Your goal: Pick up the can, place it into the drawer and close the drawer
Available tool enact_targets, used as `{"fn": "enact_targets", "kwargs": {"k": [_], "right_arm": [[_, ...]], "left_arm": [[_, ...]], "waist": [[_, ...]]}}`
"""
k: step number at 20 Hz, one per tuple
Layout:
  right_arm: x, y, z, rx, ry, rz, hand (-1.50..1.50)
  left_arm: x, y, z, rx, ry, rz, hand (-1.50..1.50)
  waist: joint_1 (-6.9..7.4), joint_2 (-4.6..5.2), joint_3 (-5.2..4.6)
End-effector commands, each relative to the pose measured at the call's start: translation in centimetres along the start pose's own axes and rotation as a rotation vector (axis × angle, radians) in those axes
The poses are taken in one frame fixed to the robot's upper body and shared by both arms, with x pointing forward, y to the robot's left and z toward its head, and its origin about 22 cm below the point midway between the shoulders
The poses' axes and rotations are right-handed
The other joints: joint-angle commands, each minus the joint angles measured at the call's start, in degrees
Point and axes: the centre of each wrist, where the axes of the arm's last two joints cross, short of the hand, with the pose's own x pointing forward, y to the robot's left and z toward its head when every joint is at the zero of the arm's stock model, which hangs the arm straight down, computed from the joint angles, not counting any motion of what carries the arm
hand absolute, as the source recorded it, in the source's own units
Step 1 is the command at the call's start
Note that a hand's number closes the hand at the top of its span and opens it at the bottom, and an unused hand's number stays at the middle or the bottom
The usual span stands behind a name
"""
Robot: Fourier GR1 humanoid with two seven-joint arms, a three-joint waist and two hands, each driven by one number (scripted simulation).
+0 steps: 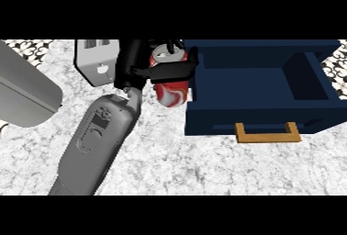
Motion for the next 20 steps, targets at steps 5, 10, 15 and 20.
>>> {"fn": "enact_targets", "kwargs": {"k": [5, 10, 15, 20], "right_arm": [[-1.5, -0.5, 0.3, 0.015, 0.005, 0.012, -1.50], [1.3, 0.2, -1.0, 0.012, -0.014, -0.019, -1.50], [-0.7, 0.0, 0.8, 0.005, 0.003, -0.021, -1.50], [0.3, -0.6, -0.4, 0.013, -0.017, -0.013, -1.50]], "left_arm": [[3.9, -4.9, -3.7, -0.008, -0.007, -0.022, 1.50], [5.5, -6.8, -5.8, -0.005, 0.016, -0.049, 1.50], [4.8, -7.3, -6.9, 0.002, 0.015, -0.071, 1.50], [4.8, -7.9, -8.0, -0.028, 0.036, -0.091, 1.50]], "waist": [[-0.92, 0.20, 0.02], [-1.18, 0.27, 0.01], [-1.35, 0.34, 0.03], [-1.64, 0.41, 0.02]]}}
